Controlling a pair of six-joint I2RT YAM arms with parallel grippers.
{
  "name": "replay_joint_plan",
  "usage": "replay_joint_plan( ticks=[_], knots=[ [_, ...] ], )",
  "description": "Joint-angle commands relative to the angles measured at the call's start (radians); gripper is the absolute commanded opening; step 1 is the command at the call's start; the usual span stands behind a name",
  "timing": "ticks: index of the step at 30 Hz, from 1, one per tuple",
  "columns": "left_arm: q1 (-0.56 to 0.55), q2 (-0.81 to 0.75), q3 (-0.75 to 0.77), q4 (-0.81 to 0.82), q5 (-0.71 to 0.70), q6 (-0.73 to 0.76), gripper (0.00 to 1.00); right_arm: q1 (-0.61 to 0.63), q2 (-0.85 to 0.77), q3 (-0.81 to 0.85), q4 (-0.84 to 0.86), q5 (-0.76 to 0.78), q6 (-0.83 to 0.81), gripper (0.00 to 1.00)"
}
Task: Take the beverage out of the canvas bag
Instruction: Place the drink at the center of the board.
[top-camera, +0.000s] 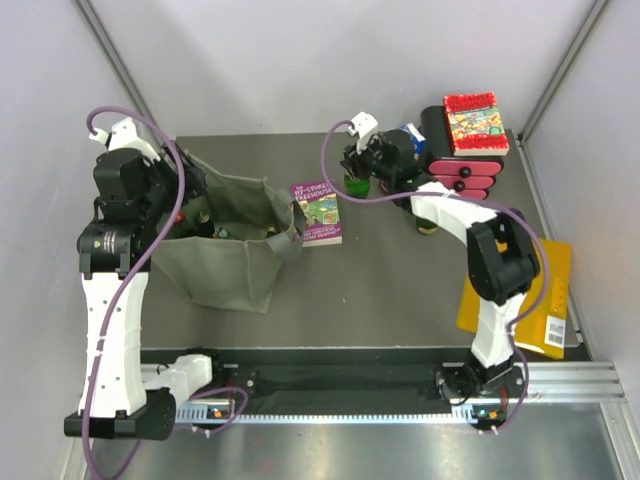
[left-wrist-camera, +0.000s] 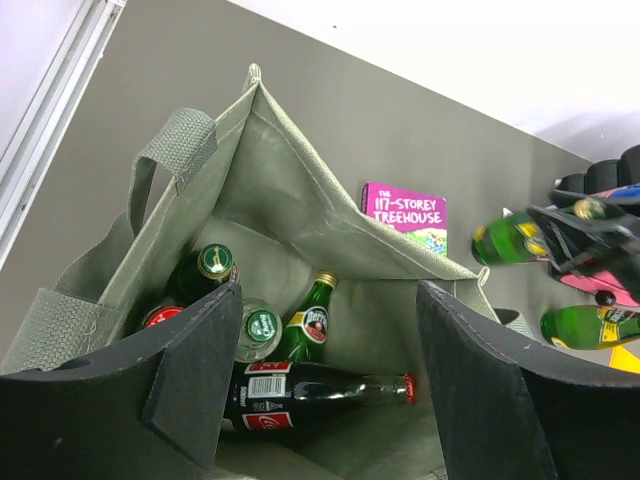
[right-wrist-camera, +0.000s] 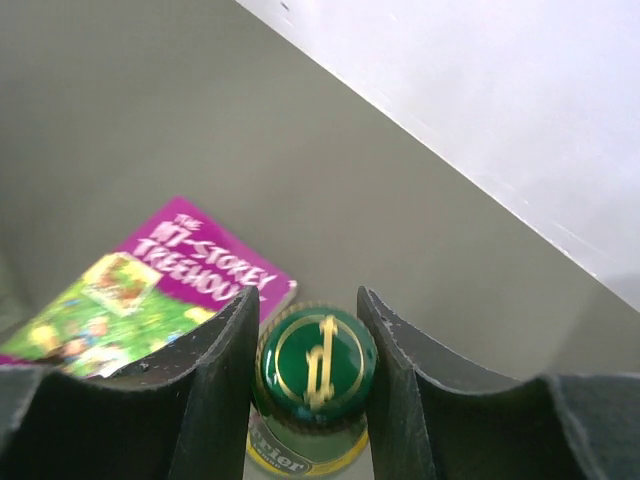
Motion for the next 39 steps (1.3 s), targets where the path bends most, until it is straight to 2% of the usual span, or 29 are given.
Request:
replay_joint_plan(
  ticks=[1, 8, 13, 19, 25, 29, 31, 36, 38, 39],
  knots=[
    [0.001, -0.021, 0.003, 0.042, 0.013, -0.017, 0.75, -0.017, 0.067, 0.158, 0.239, 0.041, -0.036, 0.00],
    [0.001, -0.023, -0.005, 0.045, 0.022, -0.020, 0.75, -0.025, 0.192, 0.309, 0.242, 0.077, -0.034, 0.00],
    [0.001, -0.026, -0.011, 0.043, 0.014, -0.019, 0.75, -0.025, 0.253, 0.355, 0.245, 0.092, -0.040, 0.00],
    [0.001, -0.023, -0.011, 0.039, 0.013, -0.017, 0.75, -0.028, 0.279, 0.356, 0.242, 0.094, -0.049, 0.18],
    [0.001, -0.020, -0.008, 0.036, 0.016, -0.019, 0.75, -0.028, 0.287, 0.353, 0.240, 0.091, -0.062, 0.40],
    [0.001, -0.017, -0.002, 0.025, 0.017, -0.019, 0.76, -0.028, 0.281, 0.359, 0.237, 0.086, -0.065, 0.63],
    [0.001, -0.017, 0.000, 0.014, 0.004, -0.019, 0.76, -0.028, 0.267, 0.359, 0.231, 0.078, -0.065, 0.67],
    [0.001, -0.017, -0.002, -0.027, -0.013, -0.025, 0.84, -0.028, 0.198, 0.356, 0.206, 0.016, -0.051, 0.70],
    [0.001, -0.014, 0.006, -0.040, -0.023, -0.025, 0.86, -0.030, 0.165, 0.353, 0.173, -0.023, -0.048, 0.78],
    [0.001, -0.012, 0.012, -0.056, -0.026, -0.027, 0.87, -0.031, 0.125, 0.353, 0.154, -0.099, -0.049, 0.82]
  ],
)
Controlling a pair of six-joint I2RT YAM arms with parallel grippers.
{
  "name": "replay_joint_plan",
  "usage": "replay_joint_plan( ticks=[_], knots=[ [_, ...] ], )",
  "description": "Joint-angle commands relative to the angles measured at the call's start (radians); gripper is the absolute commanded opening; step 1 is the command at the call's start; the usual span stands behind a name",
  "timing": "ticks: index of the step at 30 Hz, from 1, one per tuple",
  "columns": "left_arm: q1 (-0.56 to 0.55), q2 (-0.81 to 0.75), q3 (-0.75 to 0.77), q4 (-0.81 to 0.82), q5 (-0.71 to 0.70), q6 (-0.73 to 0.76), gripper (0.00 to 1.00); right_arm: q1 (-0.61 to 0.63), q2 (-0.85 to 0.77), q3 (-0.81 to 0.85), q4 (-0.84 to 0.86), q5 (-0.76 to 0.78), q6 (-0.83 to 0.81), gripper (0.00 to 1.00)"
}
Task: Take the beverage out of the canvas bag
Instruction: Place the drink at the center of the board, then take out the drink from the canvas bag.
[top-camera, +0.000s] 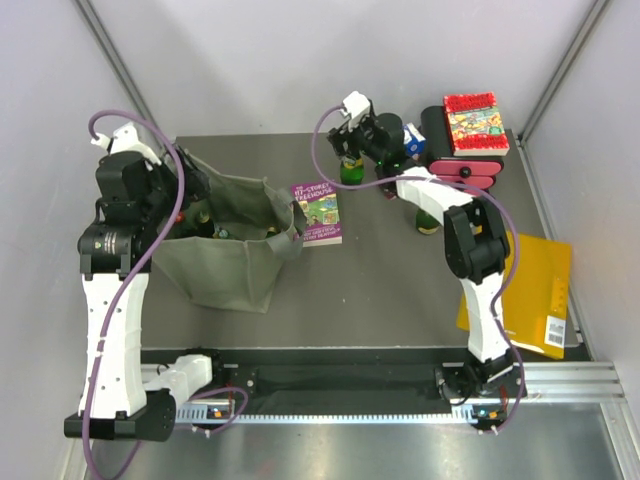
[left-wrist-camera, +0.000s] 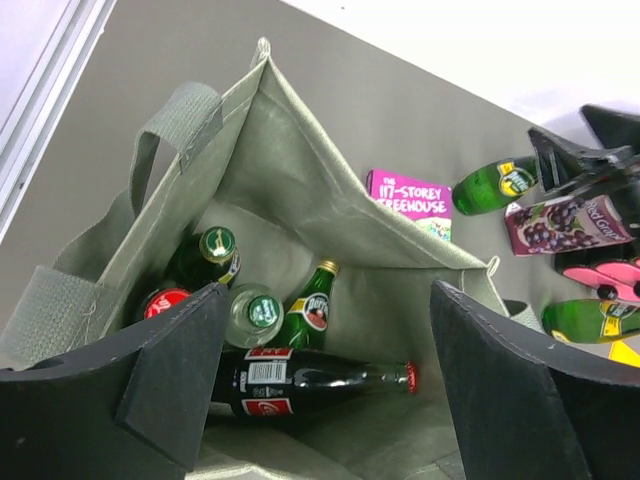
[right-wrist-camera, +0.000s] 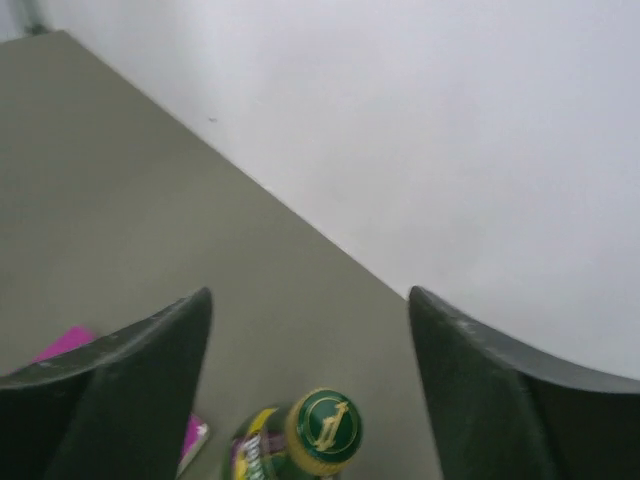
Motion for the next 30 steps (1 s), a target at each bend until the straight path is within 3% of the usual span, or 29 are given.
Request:
replay_joint_plan(
  ticks=[1, 4, 7, 11, 21, 24, 30],
  knots=[
    [0.001, 0.003, 0.031, -0.045, -0.024, -0.006, 0.87, -0.018, -0.189, 0.018, -0.031, -0.193, 0.005, 0.87],
    [0.001, 0.029, 0.076, -0.122, -0.040, 0.004, 0.87, -0.019, -0.284, -0.016, -0.087, -0.341, 0.027, 0.95],
    [0.001, 0.048, 0.108, -0.196, -0.062, 0.020, 0.84, -0.011, -0.353, -0.036, -0.196, -0.477, 0.065, 0.95],
    [0.001, 0.066, 0.099, -0.260, -0.095, 0.010, 0.81, 0.006, -0.465, -0.157, -0.223, -0.620, 0.119, 0.94],
    [0.001, 0.110, 0.099, -0.299, -0.181, 0.008, 0.76, 0.138, -0.608, -0.211, -0.443, -0.708, 0.045, 0.90],
    [0.001, 0.118, 0.100, -0.309, -0.190, 0.014, 0.76, 0.175, -0.617, -0.202, -0.499, -0.708, 0.015, 0.83],
    [0.001, 0.123, 0.074, -0.311, -0.247, 0.028, 0.74, 0.279, -0.622, -0.173, -0.542, -0.686, -0.010, 0.59]
  ],
)
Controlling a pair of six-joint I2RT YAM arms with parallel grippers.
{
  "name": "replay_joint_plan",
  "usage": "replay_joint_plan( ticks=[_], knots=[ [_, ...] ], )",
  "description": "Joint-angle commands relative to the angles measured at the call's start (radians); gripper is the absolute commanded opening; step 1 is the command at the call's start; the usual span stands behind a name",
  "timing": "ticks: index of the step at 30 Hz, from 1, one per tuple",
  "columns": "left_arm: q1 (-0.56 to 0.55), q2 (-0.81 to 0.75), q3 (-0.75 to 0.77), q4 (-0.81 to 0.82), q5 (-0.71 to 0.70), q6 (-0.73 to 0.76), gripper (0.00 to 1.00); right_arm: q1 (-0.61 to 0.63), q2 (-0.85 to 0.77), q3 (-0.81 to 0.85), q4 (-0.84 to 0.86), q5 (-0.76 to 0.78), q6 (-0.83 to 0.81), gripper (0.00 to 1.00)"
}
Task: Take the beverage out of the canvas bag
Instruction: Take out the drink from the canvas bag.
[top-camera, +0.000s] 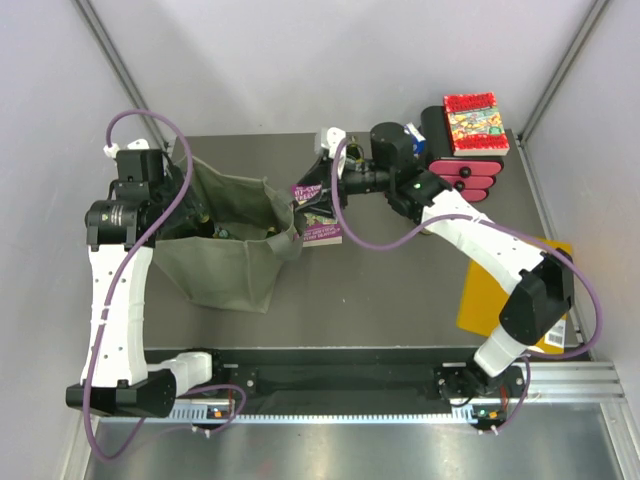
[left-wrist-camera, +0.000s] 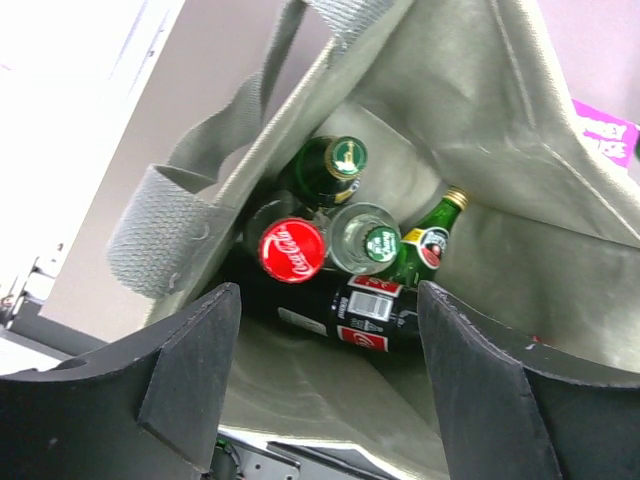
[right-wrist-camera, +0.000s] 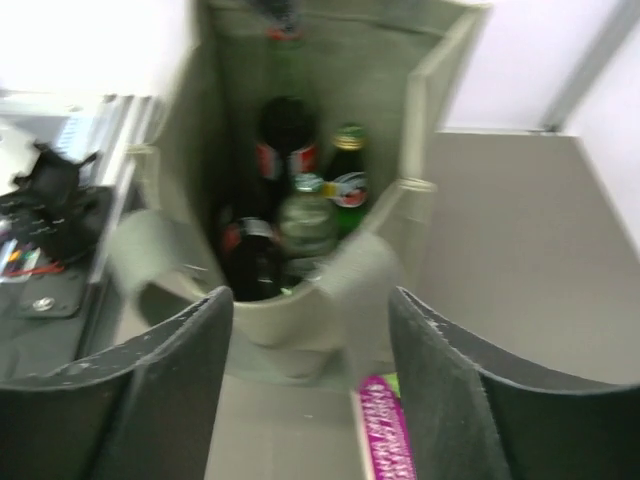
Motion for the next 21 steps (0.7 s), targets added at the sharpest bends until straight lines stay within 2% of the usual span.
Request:
replay_joint_plan(
  ticks=[1, 9, 13, 21],
  knots=[
    [0.001, 0.001, -0.011, 0.008, -0.060, 0.026, 0.74, 0.067, -0.065, 0.047, -0.030, -0.021, -0.032, 0.54],
    [0.001, 0.049, -0.046, 0.068, -0.066, 0.030, 0.69, 0.121, -0.065, 0.090, -0.069, -0.017, -0.049, 0.47],
    [0.001, 0.059, -0.068, 0.104, -0.077, 0.032, 0.65, 0.130, -0.065, 0.093, -0.058, -0.021, -0.036, 0.40],
    [0.001, 0.059, -0.092, 0.140, -0.087, 0.040, 0.61, 0.167, -0.056, 0.080, -0.066, -0.021, -0.039, 0.37]
  ],
)
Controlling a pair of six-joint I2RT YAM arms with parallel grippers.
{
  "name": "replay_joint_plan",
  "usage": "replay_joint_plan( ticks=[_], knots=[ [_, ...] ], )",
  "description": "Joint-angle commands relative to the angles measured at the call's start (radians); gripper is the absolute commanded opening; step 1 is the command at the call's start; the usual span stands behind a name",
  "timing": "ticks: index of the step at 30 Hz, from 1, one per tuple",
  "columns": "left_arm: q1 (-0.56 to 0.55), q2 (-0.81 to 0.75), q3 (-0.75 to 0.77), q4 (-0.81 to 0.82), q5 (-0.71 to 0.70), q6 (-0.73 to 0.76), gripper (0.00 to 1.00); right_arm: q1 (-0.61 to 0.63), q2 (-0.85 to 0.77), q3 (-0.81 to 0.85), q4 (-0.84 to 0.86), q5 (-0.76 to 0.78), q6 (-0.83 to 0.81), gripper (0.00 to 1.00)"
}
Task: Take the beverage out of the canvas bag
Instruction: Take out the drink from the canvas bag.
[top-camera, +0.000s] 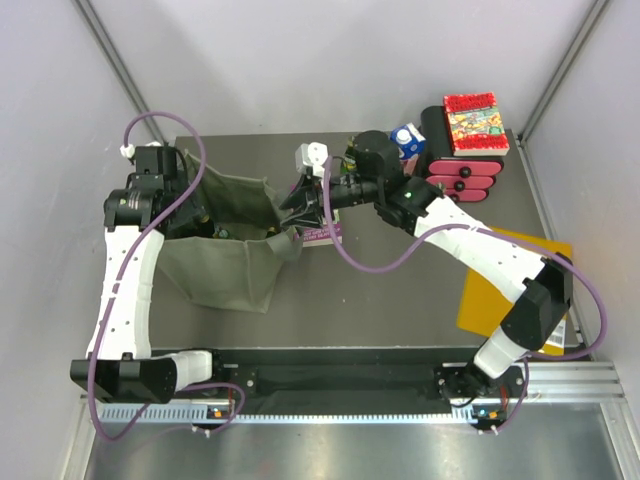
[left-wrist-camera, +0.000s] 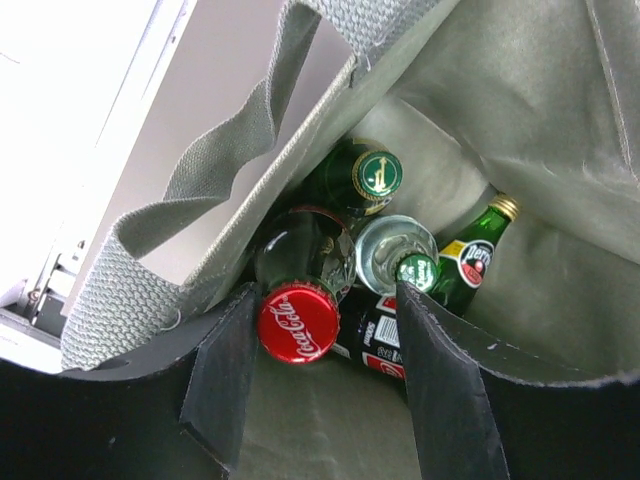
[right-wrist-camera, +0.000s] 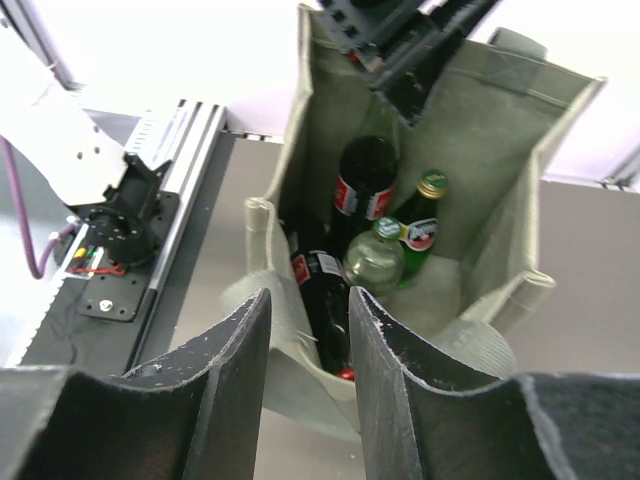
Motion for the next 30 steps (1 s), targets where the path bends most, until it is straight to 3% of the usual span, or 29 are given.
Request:
replay_joint_plan(
  ticks=[1, 13, 30],
  knots=[
    [0.001, -0.010, -0.008, 0.083, -0.035, 0.019, 0.61, 0.034, -0.042, 0.034, 0.010, -0.020, -0.006, 0.37],
    [0.002, 0.007, -0.020, 0.117, -0.038, 0.036, 0.59, 0.034, -0.037, 0.037, -0.002, -0.006, -0.014, 0.35],
    [0.004, 0.019, -0.019, 0.092, -0.001, 0.056, 0.49, 0.035, -0.037, 0.027, -0.005, 0.008, -0.026, 0.35]
  ],
)
